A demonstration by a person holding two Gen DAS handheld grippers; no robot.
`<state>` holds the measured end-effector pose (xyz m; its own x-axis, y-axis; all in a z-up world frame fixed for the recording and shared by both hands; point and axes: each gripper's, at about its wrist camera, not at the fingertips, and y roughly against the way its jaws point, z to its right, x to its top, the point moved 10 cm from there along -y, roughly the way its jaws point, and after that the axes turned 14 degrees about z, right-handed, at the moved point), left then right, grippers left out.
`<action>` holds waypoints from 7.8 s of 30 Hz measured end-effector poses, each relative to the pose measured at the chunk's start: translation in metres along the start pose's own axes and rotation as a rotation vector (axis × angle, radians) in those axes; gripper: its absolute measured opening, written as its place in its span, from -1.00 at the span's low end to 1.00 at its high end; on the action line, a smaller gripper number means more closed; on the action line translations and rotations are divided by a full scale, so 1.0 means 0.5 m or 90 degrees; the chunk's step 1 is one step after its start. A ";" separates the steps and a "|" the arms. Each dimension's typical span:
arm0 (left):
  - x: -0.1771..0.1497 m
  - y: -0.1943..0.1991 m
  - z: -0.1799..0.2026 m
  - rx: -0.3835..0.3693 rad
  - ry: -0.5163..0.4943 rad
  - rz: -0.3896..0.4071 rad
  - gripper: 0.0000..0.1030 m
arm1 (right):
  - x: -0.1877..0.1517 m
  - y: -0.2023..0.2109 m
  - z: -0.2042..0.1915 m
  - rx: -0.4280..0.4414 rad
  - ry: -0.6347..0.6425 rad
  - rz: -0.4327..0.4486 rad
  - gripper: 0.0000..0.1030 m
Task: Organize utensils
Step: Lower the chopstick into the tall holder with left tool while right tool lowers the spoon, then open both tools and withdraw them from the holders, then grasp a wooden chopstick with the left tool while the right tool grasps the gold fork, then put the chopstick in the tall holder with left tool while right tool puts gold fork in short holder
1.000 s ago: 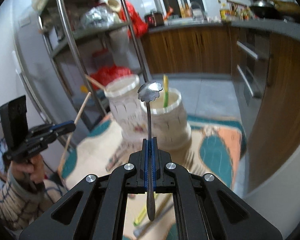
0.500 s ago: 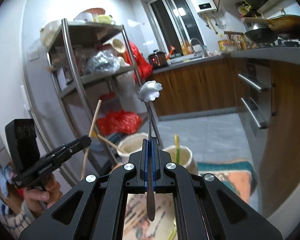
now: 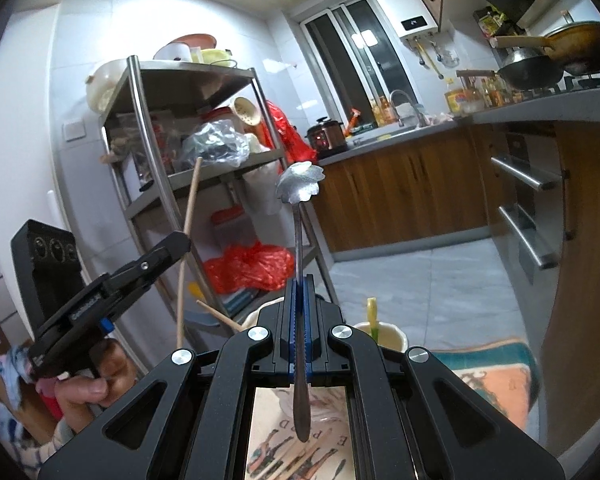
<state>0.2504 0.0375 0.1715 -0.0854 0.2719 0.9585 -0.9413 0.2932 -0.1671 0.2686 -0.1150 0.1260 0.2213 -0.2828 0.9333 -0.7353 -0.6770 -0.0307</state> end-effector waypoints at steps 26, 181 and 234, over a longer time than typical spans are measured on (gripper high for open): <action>-0.008 -0.117 -0.012 0.109 -0.094 0.123 -0.91 | 0.023 -0.083 0.044 -0.050 0.055 0.056 -0.92; -0.482 0.197 -0.040 0.004 -0.176 -0.571 -0.82 | -0.408 0.135 0.080 -0.155 0.265 -0.601 -0.76; -0.201 0.141 -0.013 0.015 -0.046 -0.294 -0.92 | -0.151 0.139 0.014 -0.047 0.051 -0.313 -0.88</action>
<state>0.1945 0.0370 0.0621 0.3221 0.0529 0.9452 -0.8932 0.3478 0.2849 0.2053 -0.1454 0.0507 0.5050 0.1128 0.8557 -0.6006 -0.6661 0.4422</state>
